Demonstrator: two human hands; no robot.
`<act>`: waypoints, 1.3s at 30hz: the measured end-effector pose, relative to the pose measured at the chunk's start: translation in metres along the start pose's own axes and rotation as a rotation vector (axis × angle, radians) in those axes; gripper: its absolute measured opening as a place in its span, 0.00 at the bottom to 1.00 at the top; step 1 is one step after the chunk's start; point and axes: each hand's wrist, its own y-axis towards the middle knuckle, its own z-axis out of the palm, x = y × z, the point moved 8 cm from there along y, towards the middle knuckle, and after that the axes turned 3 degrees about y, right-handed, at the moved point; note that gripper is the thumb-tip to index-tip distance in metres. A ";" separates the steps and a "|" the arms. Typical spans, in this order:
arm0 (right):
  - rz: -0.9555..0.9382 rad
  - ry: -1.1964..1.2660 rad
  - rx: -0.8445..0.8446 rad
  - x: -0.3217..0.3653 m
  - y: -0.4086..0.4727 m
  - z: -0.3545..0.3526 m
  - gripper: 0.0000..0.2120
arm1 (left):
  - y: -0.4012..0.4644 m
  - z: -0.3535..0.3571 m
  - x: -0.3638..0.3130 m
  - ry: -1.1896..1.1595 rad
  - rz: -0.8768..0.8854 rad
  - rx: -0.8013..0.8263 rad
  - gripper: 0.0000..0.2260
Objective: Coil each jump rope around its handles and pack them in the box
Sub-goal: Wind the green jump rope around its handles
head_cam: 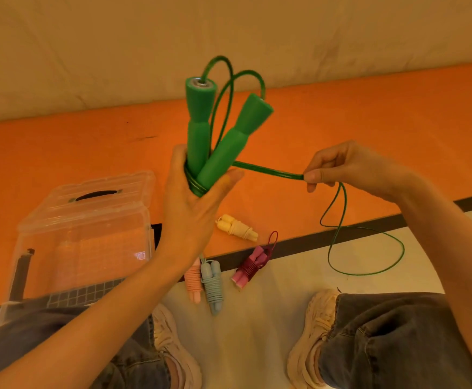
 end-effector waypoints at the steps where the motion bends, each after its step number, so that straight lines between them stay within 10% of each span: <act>1: 0.010 -0.005 0.039 0.000 -0.001 0.005 0.09 | 0.002 -0.002 0.003 -0.001 -0.009 -0.017 0.15; 22: 0.037 0.079 0.548 0.024 -0.027 0.091 0.05 | 0.011 -0.013 0.063 0.088 -0.311 -0.082 0.13; 39: -0.004 -0.021 0.299 0.011 -0.037 0.048 0.12 | 0.039 -0.068 0.054 0.597 -0.156 -0.054 0.25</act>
